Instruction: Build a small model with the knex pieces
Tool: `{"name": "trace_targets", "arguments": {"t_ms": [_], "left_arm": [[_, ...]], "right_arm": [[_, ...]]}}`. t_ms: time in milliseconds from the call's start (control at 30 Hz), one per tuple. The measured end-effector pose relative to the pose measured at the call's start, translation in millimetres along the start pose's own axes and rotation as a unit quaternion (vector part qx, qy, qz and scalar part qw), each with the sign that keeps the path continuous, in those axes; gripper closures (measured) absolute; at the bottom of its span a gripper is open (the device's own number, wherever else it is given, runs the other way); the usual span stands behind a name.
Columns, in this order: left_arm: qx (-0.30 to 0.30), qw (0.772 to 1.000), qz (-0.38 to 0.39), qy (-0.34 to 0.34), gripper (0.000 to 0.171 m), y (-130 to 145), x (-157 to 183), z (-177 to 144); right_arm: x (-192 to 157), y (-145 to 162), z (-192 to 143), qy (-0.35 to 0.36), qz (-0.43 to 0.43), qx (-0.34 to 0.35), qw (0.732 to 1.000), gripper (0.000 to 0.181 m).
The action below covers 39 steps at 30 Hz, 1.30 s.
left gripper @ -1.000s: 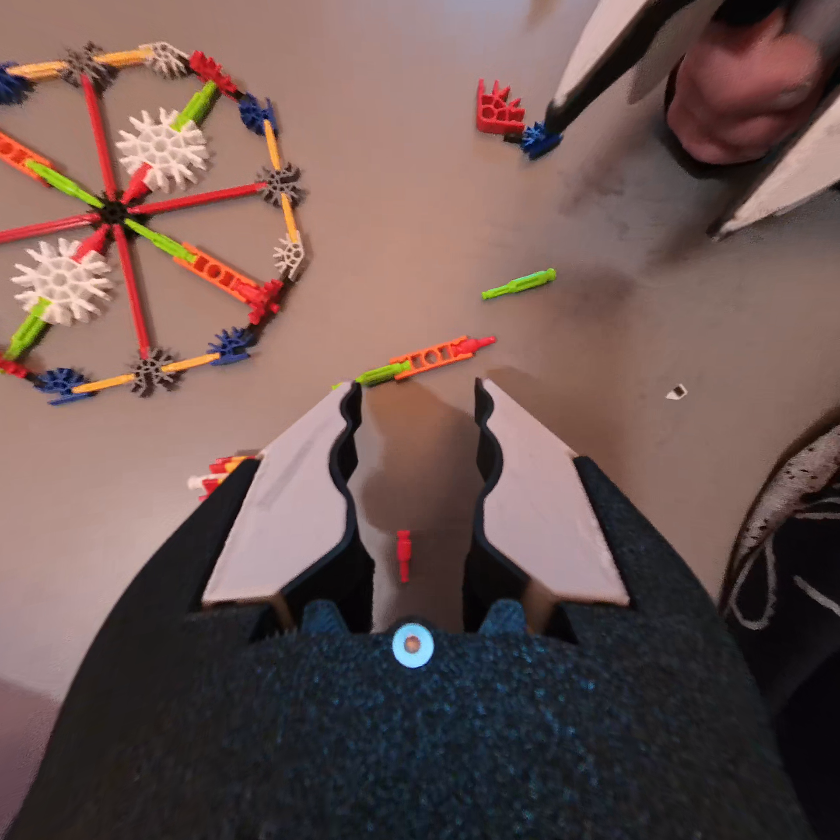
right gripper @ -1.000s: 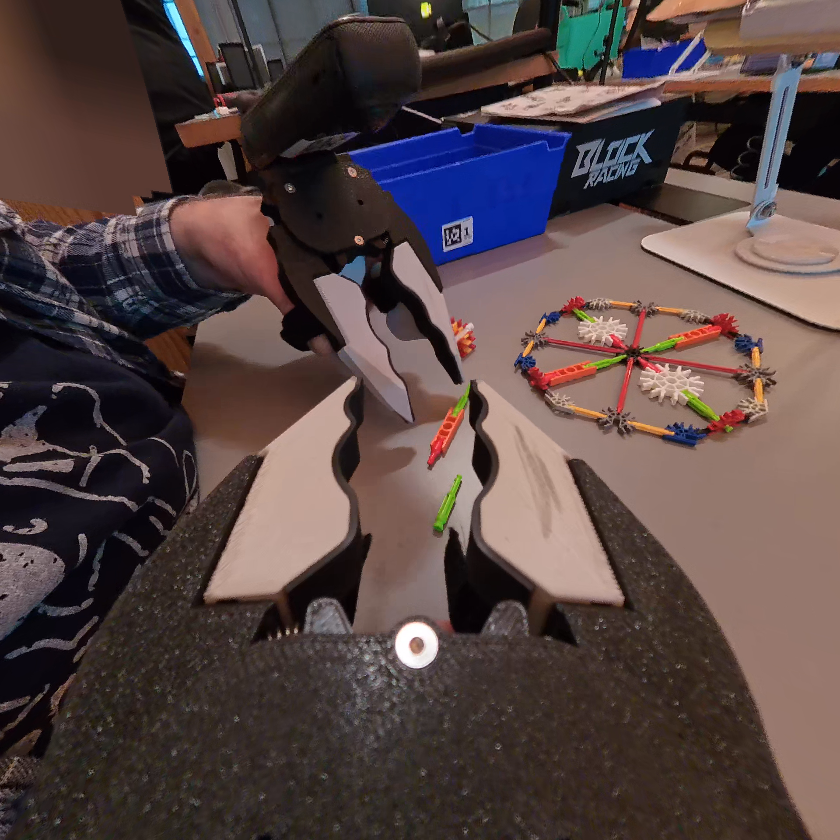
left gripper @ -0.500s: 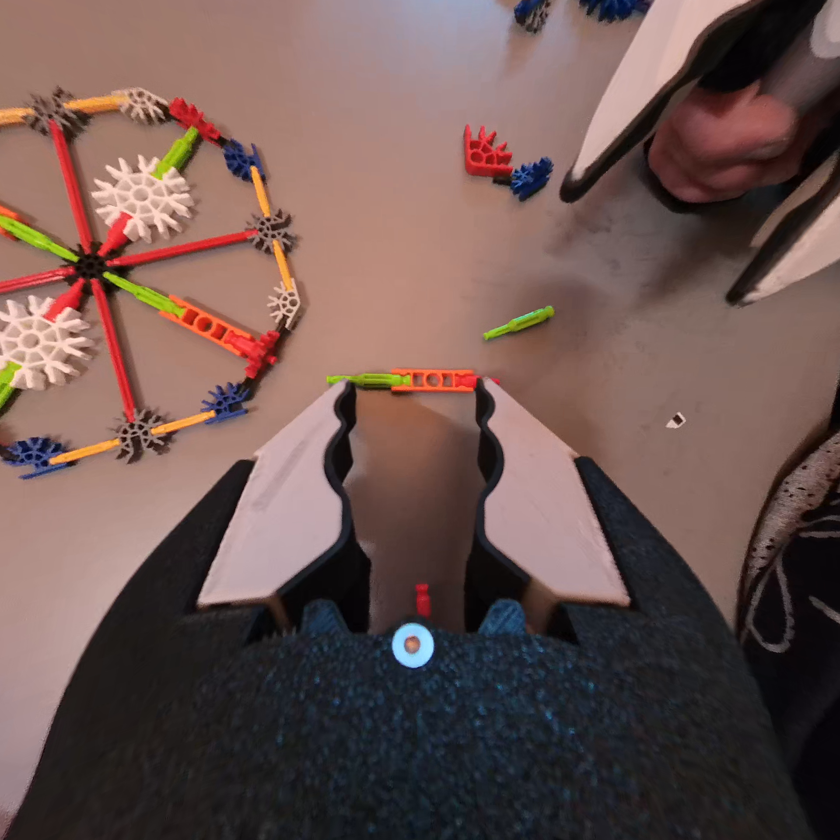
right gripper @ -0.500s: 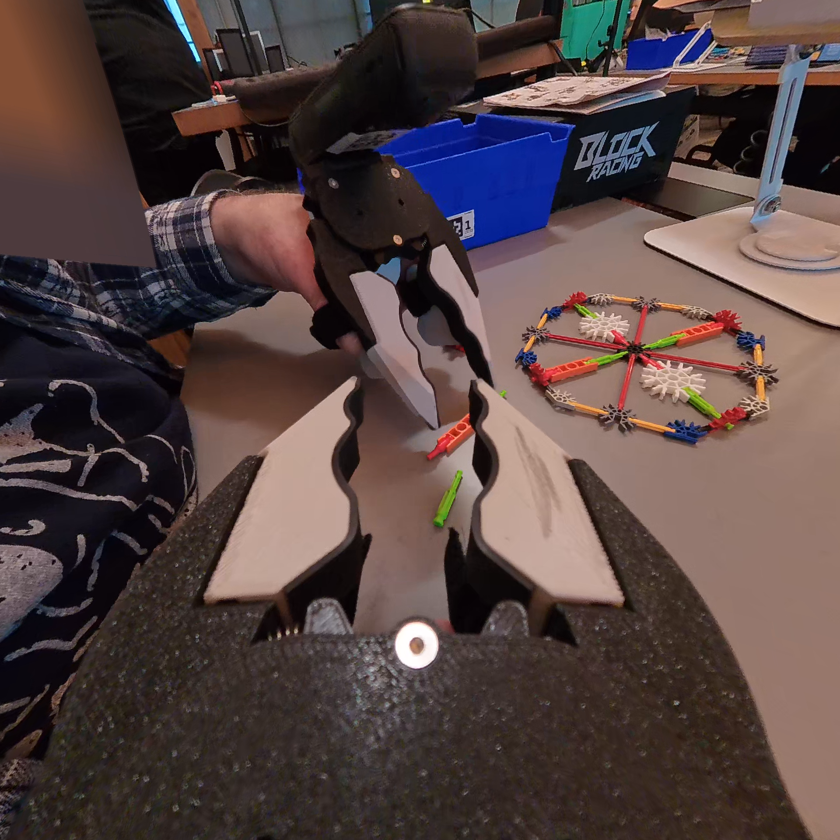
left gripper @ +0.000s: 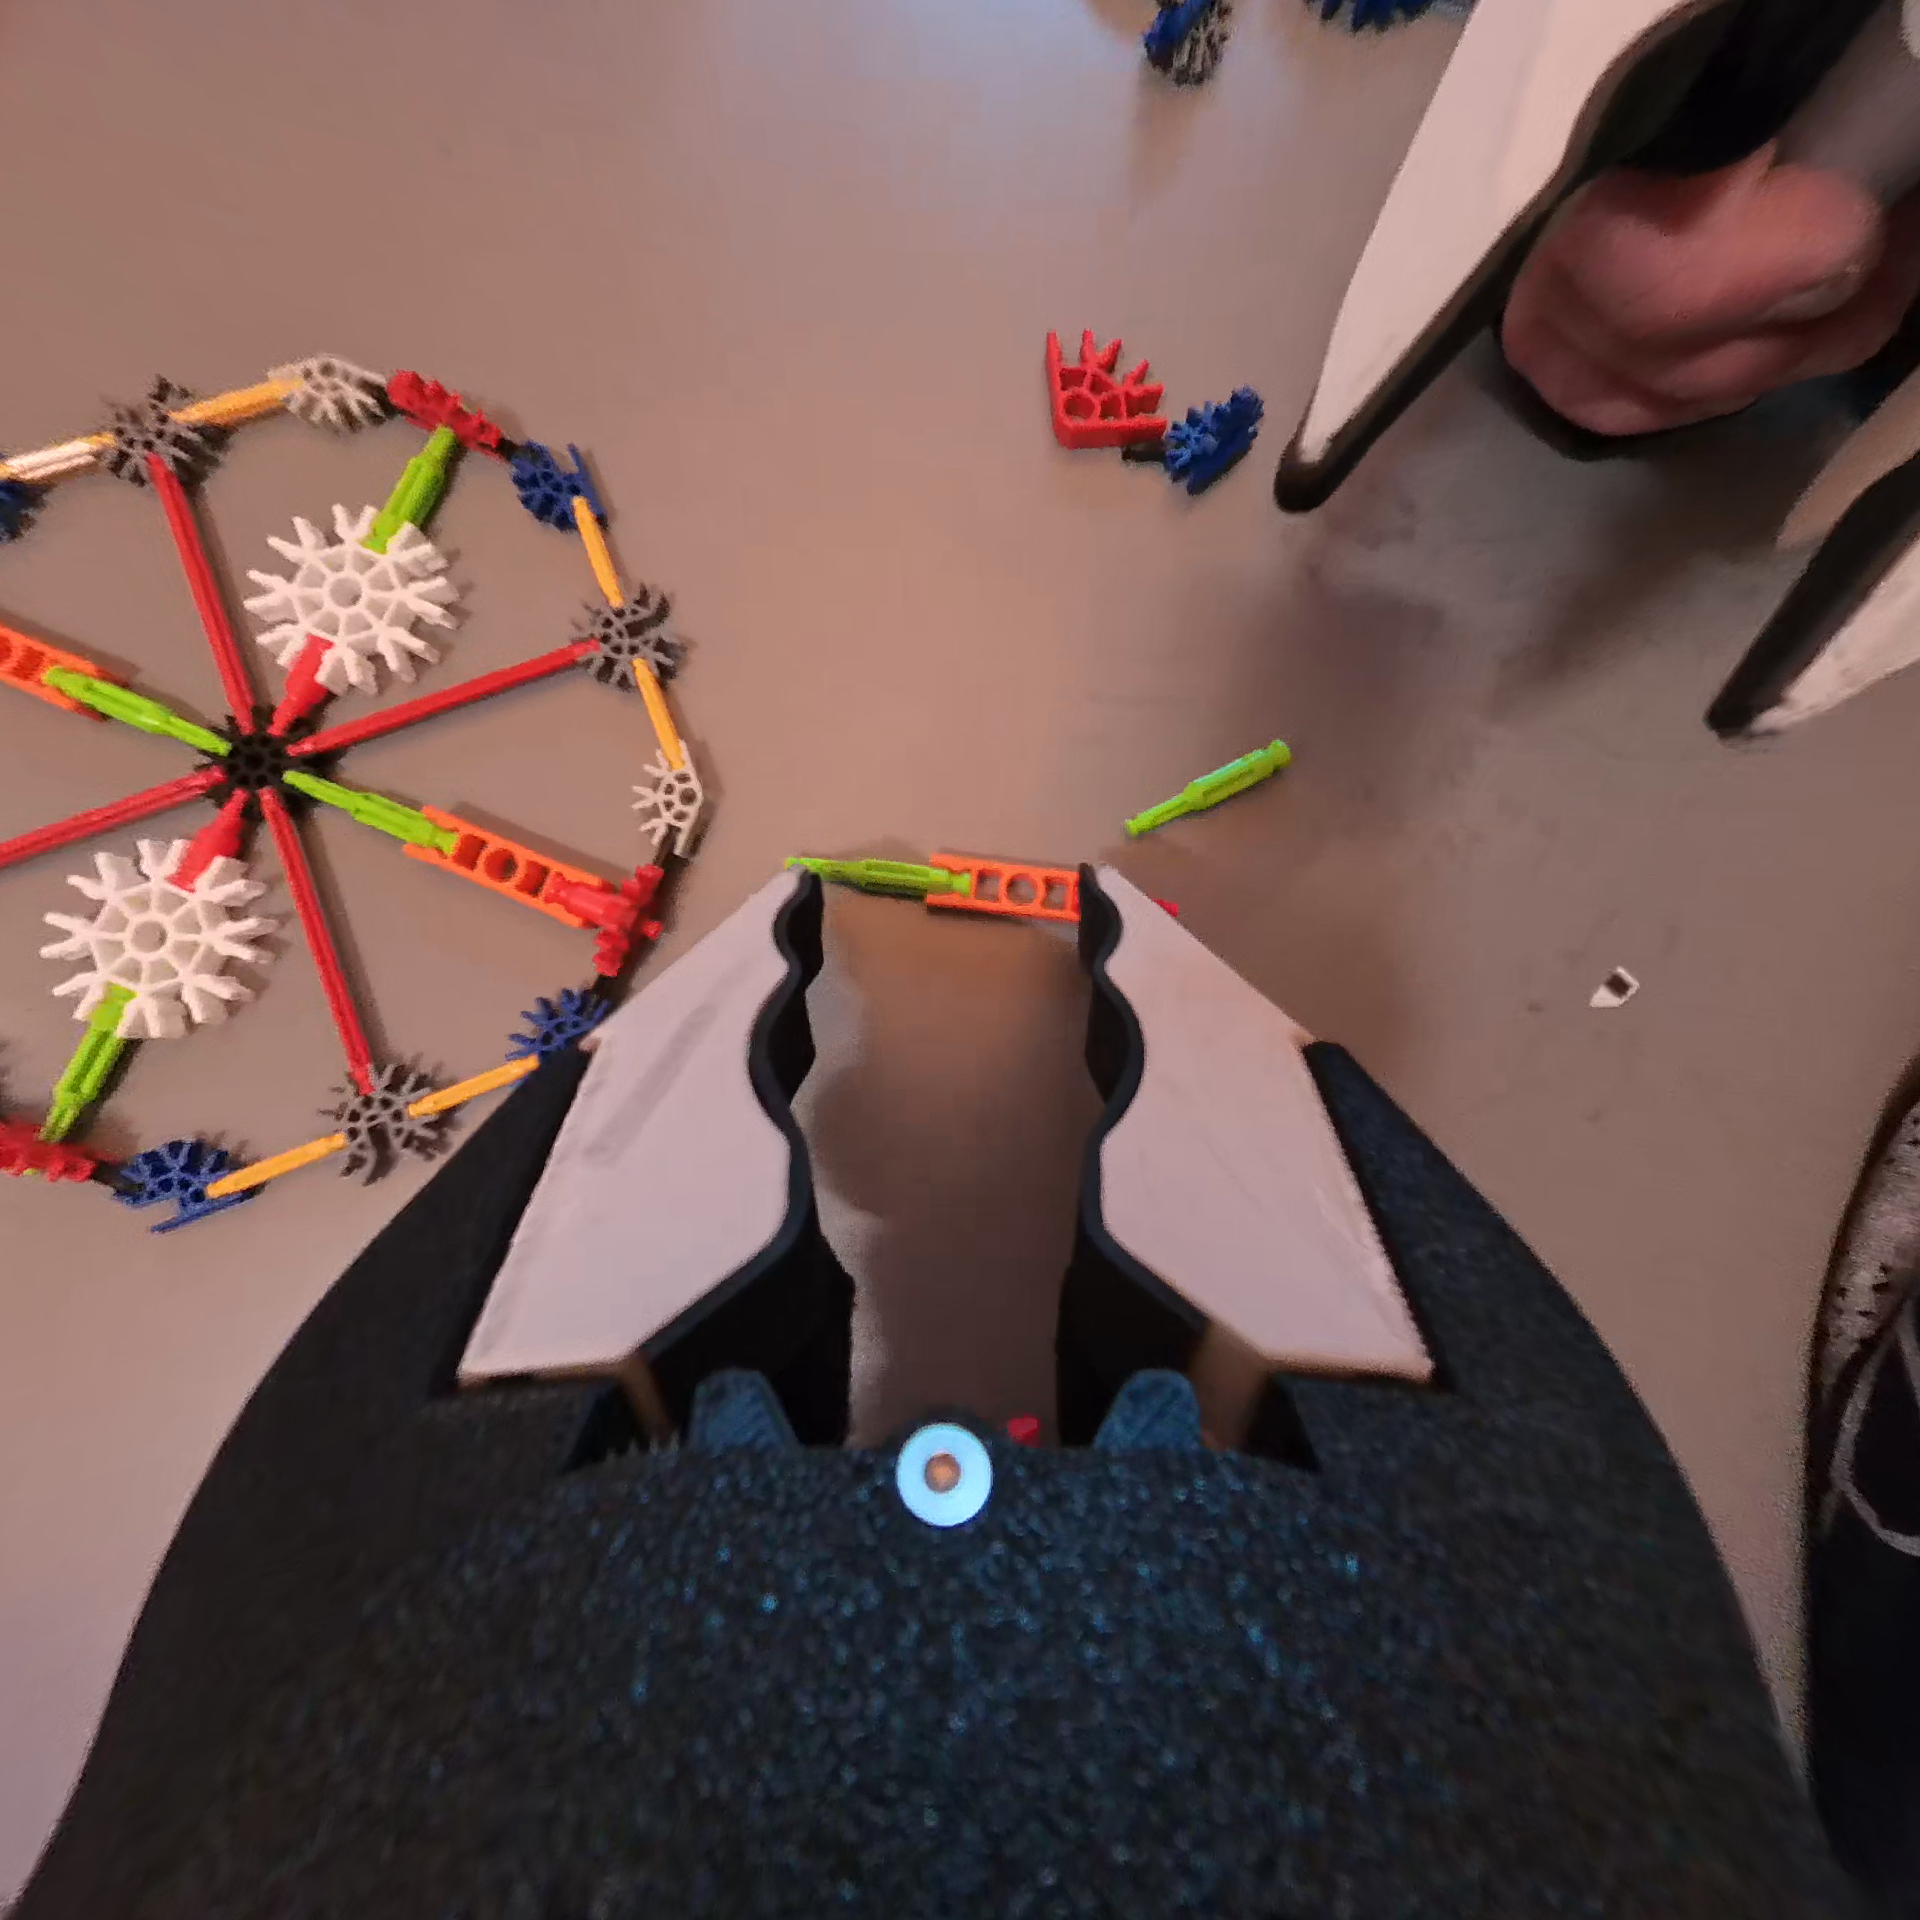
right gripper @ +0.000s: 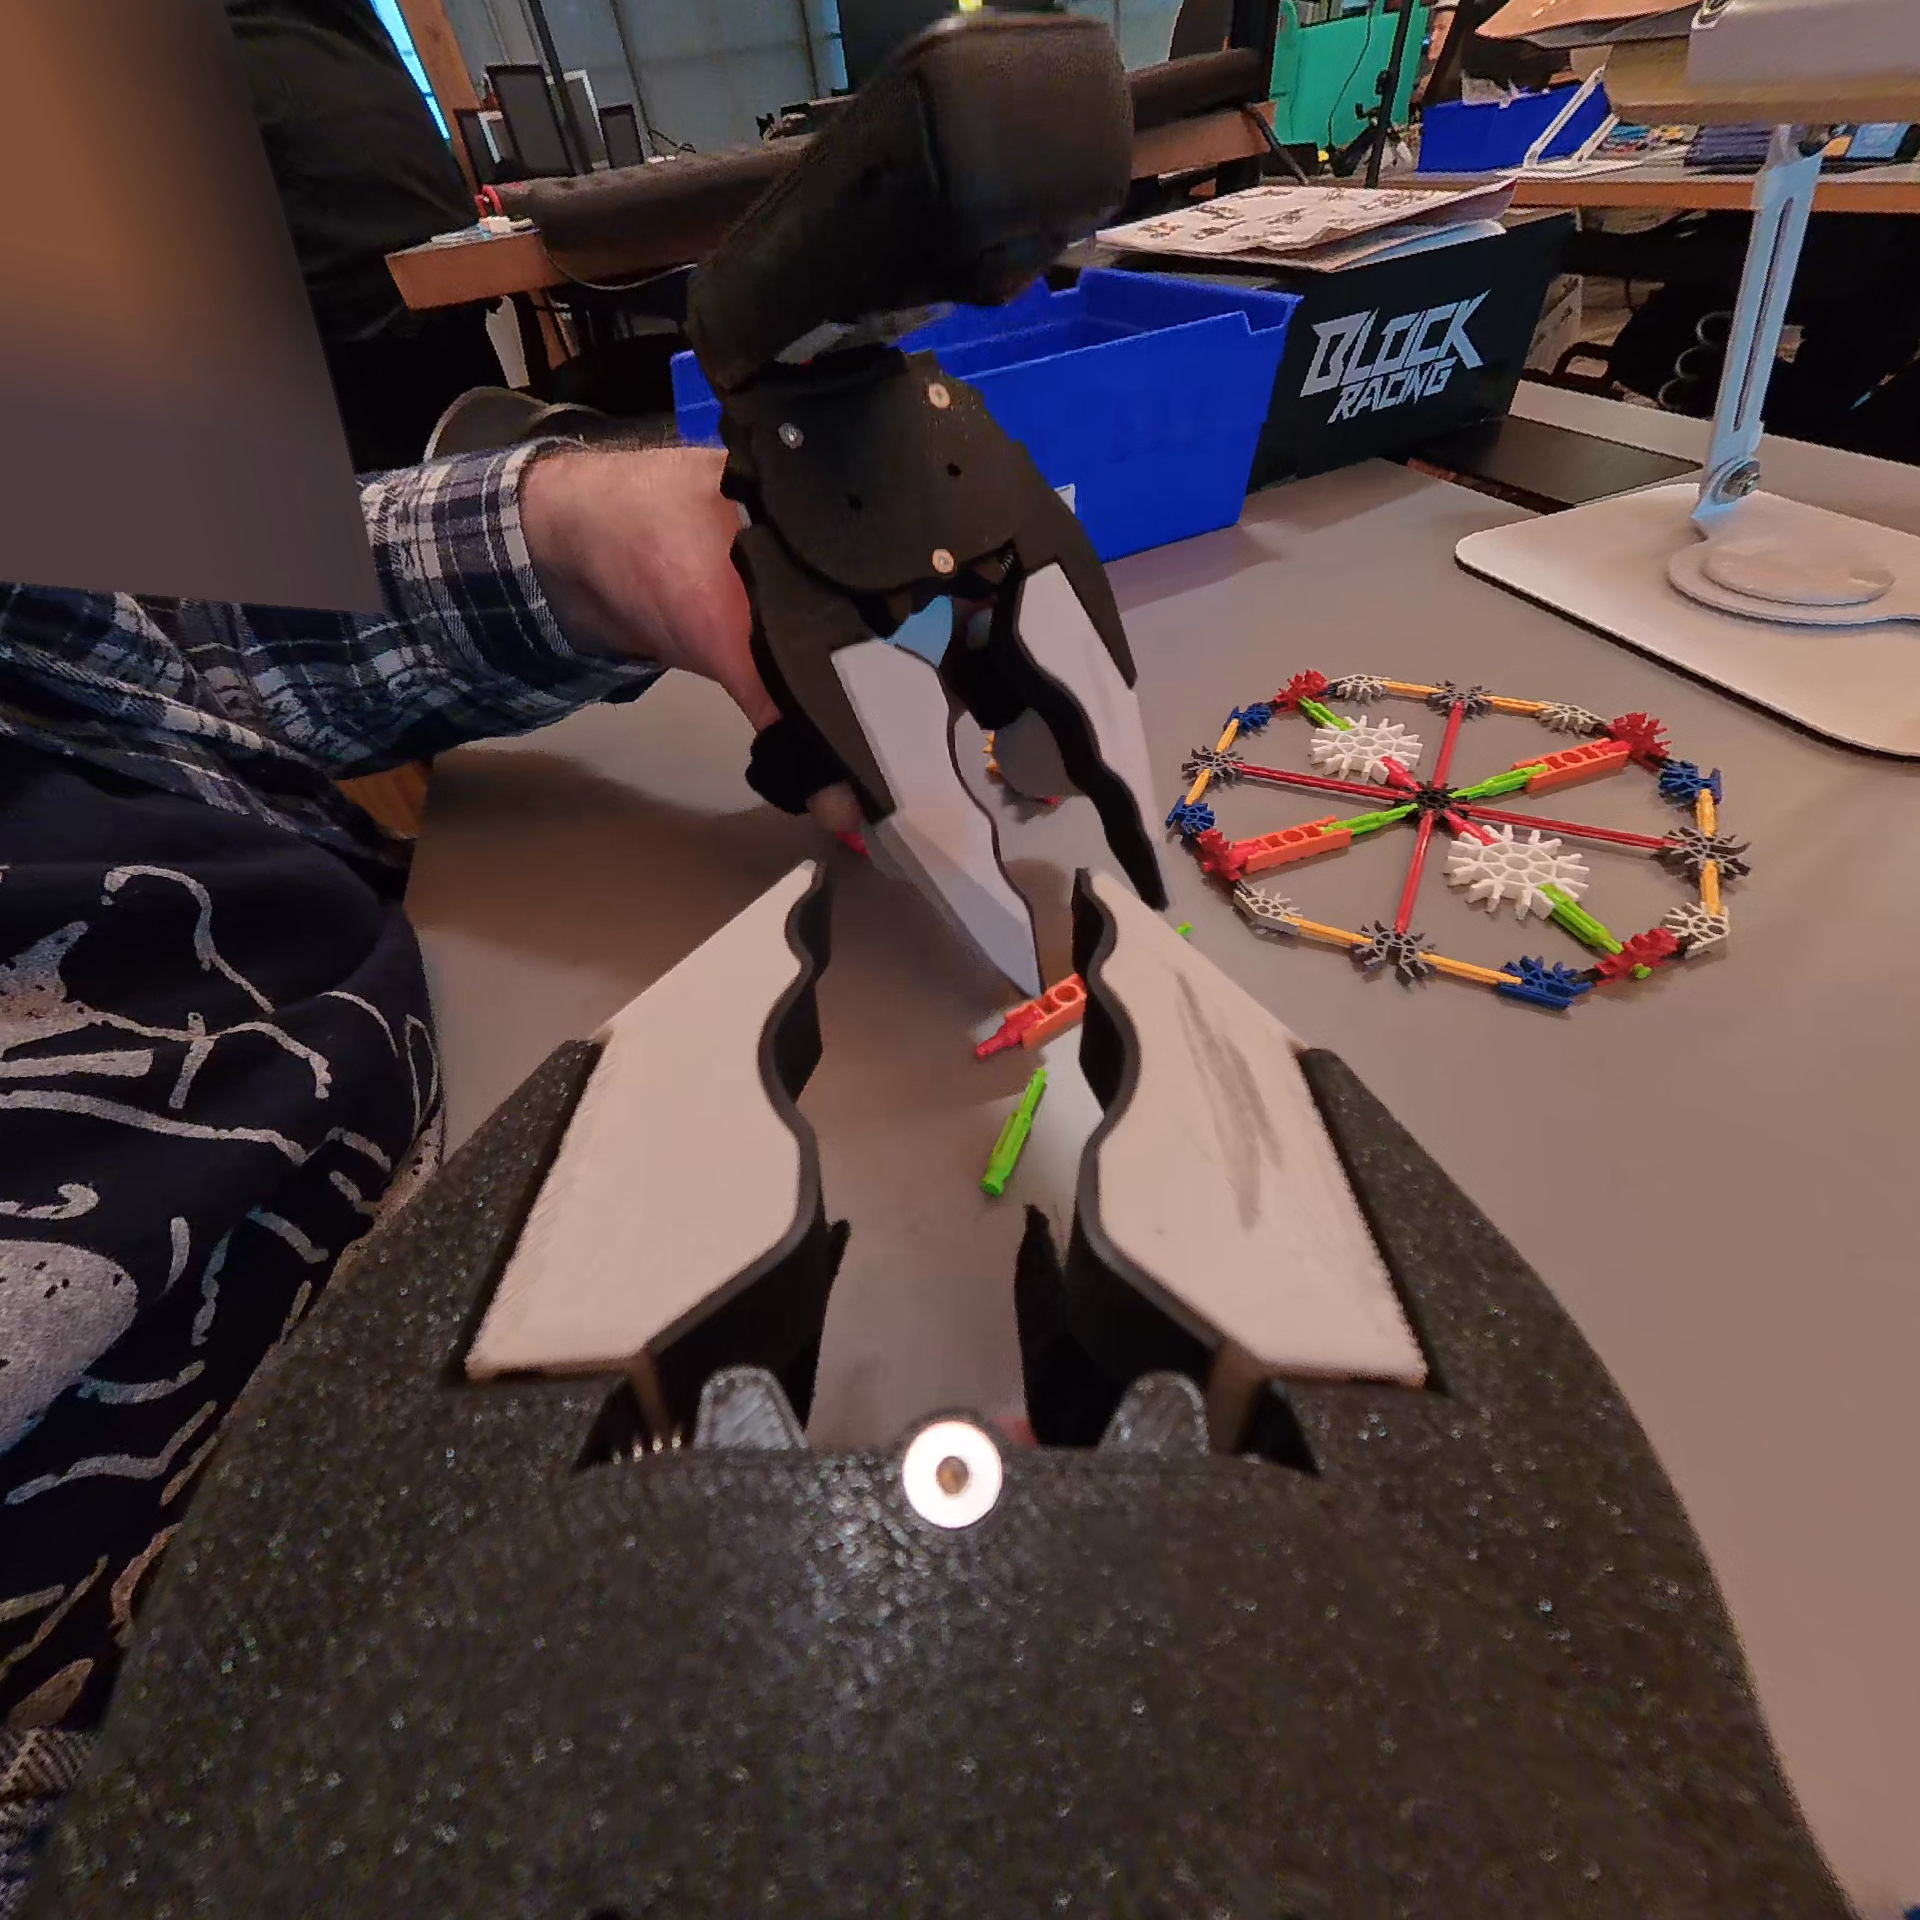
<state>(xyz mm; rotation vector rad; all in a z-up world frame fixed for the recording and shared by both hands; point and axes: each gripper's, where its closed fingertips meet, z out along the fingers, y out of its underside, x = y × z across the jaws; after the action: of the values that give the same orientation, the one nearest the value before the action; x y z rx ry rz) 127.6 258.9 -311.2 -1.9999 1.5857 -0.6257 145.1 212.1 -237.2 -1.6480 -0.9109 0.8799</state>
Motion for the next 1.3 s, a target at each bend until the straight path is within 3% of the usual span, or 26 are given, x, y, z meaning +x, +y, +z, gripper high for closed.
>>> {"name": "trace_targets", "arguments": {"t_ms": [133,467,967,1300], "left_arm": [[0.014,1.000,-0.002,0.005,0.124,-6.1,0.5,-1.6],[-0.011,0.998,0.052,-0.018,0.131,7.8,6.0,9.3],[-0.003,0.999,0.015,-0.053,0.131,18.1,1.2,-9.5],[-0.025,0.999,-0.022,-0.042,0.154,31.7,19.4,-9.2]], "right_arm": [[2.8,-0.6,-3.1,0.004,0.003,0.003,1.000,0.136],[0.9,-1.0,-3.0,0.001,-0.001,0.003,1.000,0.136],[1.8,-0.2,-2.6,0.003,-0.002,0.001,1.000,0.136],[0.8,-0.5,-2.6,0.002,-0.005,0.001,1.000,0.136]]}}
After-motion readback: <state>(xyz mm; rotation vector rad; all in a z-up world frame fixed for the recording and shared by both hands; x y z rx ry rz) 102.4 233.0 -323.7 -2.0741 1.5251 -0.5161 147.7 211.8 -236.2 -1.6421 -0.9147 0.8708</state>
